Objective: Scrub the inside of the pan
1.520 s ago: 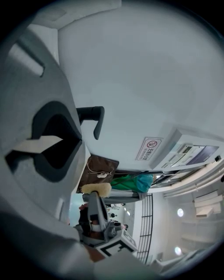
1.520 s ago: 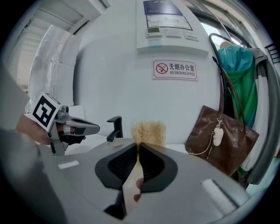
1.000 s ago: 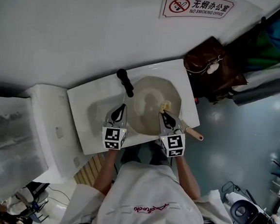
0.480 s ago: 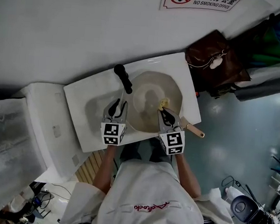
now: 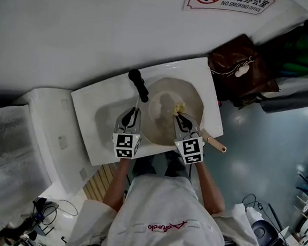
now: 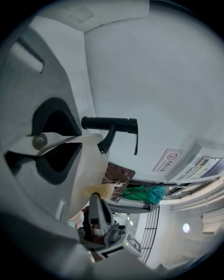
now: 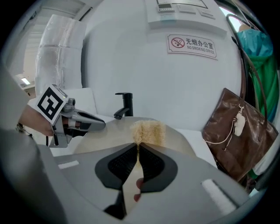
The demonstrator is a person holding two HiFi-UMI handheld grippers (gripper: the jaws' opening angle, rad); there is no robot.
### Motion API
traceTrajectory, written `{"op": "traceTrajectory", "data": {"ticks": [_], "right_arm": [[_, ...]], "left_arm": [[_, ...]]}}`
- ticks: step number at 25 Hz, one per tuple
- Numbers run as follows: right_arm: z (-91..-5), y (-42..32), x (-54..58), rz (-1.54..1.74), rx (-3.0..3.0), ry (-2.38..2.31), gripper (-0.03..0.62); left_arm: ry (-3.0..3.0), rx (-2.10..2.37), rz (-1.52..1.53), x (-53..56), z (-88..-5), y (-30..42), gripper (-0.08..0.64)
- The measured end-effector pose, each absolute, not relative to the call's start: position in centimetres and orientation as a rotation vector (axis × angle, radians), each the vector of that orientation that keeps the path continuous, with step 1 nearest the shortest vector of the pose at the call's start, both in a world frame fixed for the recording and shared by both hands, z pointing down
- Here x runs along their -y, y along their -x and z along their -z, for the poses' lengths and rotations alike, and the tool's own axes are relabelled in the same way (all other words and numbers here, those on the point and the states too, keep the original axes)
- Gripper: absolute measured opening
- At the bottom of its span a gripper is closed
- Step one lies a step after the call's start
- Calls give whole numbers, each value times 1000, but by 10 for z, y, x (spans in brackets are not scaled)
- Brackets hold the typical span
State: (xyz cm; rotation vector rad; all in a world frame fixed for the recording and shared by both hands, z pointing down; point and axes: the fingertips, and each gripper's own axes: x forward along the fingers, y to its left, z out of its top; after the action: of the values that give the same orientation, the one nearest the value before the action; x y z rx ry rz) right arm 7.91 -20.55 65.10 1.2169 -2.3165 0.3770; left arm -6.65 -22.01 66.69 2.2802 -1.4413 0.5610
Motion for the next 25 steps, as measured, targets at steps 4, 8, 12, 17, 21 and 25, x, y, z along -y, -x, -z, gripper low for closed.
{"op": "traceTrajectory", "data": {"ticks": [4, 8, 12, 17, 21, 25], "right_arm": [[-659, -71, 210, -224, 2258, -1080, 25], [-671, -63, 212, -39, 2186, -920, 25], [-682, -51, 214, 191, 2100, -754, 25], [-699, -43, 222, 363, 2000, -591, 25], [-710, -41, 236, 386, 1955, -522, 25], [-716, -37, 251, 360, 1936, -500, 25]], "left_arm": [[-2278, 1444, -552, 220, -667, 66, 49], [-2276, 1442, -537, 221, -665, 66, 48], [-2269, 1442, -534, 221, -666, 67, 48], [-2266, 1441, -518, 220, -665, 67, 48], [-2265, 1441, -508, 221, -666, 67, 46], [-2261, 1432, -504, 221, -666, 67, 46]]}}
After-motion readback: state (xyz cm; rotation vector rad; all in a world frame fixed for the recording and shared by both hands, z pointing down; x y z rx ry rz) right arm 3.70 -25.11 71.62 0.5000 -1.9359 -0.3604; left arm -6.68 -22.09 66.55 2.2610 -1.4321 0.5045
